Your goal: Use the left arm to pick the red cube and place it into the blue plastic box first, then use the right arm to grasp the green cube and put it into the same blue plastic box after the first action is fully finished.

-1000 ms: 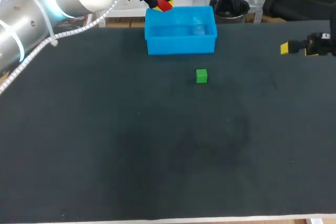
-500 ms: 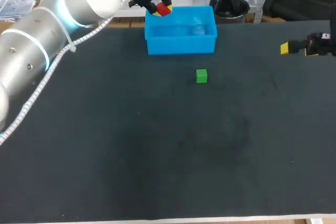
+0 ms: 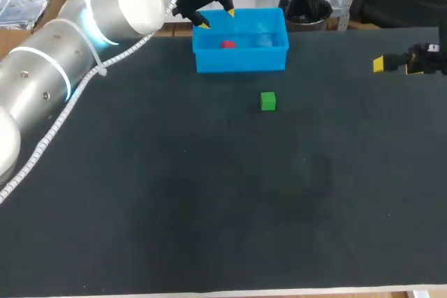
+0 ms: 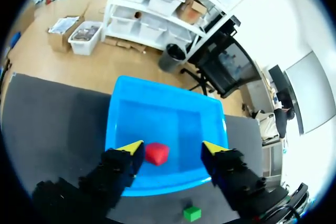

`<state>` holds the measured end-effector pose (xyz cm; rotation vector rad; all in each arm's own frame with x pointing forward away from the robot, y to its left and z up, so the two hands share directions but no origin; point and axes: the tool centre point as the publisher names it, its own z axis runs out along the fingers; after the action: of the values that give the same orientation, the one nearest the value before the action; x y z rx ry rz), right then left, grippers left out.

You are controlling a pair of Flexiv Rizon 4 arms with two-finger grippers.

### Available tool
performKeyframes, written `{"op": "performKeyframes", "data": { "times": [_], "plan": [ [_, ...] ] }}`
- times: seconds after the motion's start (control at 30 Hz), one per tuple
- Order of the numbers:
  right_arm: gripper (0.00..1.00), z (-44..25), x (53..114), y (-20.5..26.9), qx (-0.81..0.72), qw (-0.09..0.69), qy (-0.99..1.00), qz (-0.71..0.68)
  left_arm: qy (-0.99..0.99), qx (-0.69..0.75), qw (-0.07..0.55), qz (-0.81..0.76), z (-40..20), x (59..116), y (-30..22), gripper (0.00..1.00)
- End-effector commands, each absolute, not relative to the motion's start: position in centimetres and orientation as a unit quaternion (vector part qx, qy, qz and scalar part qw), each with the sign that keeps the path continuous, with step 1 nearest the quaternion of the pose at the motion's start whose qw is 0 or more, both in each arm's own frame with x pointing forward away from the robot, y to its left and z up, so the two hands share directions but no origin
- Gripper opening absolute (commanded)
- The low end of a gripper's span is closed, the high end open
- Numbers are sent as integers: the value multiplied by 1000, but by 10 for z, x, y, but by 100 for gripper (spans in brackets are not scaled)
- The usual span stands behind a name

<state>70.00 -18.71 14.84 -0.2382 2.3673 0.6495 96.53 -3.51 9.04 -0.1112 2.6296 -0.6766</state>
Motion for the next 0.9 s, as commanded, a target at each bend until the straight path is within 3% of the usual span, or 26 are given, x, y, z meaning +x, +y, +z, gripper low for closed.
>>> {"op": "performKeyframes", "data": {
  "times": [0.03,0.73,0.9],
  "plan": [
    [100,149,700,-187,-90,331,906,247,955,-23,164,-245,98,981,-36,100],
    [100,149,700,-187,-90,331,906,247,941,66,238,-231,126,853,-21,100],
    [100,149,700,-187,-90,331,906,247,941,66,238,-231,126,853,-21,100]
  ]
}}
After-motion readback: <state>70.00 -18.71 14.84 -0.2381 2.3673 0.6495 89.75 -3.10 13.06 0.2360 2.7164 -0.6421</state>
